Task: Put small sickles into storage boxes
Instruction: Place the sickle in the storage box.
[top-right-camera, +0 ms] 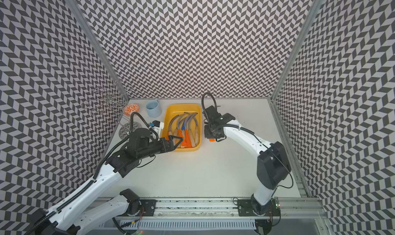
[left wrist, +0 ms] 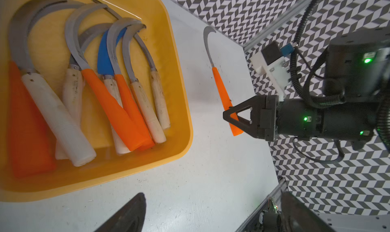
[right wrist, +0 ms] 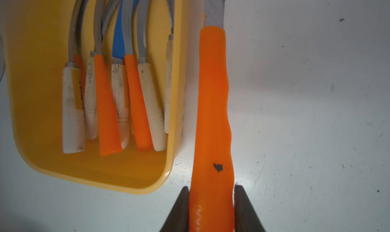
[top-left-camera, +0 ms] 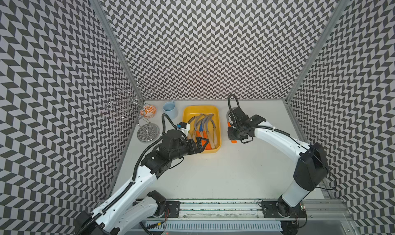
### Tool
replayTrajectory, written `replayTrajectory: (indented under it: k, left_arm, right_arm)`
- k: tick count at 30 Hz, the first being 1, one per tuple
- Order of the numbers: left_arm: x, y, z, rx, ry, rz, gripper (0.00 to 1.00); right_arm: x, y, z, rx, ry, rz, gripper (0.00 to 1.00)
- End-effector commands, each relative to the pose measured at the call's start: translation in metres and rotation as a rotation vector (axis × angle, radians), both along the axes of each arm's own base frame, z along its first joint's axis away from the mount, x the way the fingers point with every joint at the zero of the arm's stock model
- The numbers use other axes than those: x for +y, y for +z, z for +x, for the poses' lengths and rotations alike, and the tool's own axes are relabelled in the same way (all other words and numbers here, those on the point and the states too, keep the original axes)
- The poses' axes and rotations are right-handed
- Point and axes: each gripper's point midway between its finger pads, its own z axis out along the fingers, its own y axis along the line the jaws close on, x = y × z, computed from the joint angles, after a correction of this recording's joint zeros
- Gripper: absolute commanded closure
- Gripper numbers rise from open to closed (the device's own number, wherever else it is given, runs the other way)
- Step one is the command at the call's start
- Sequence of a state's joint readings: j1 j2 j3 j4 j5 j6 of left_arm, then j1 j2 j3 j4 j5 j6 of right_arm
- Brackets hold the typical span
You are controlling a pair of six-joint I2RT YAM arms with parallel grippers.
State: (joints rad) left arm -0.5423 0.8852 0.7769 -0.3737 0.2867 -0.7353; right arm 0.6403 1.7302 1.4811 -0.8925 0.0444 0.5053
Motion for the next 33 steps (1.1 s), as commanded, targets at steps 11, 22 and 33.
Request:
replayTrajectory:
  k: [11, 22, 33]
  left_arm:
    - [0.055, -0.028, -0.009, 0.056, 0.111, 0.015, 0.00]
    - [0.070, -0.045, -0.013, 0.098, 0.145, 0.004, 0.00]
    - [0.071, -0.041, -0.009, 0.086, 0.151, 0.013, 0.00]
  right_arm:
    - [0.103, 0.006, 0.011, -0.034, 0.135, 0.027, 1.00]
    - [0.115, -0.056, 0.024, 0.017, 0.181, -0.043, 1.00]
    - [0.117, -0.061, 0.025, 0.025, 0.216, -0.016, 0.21]
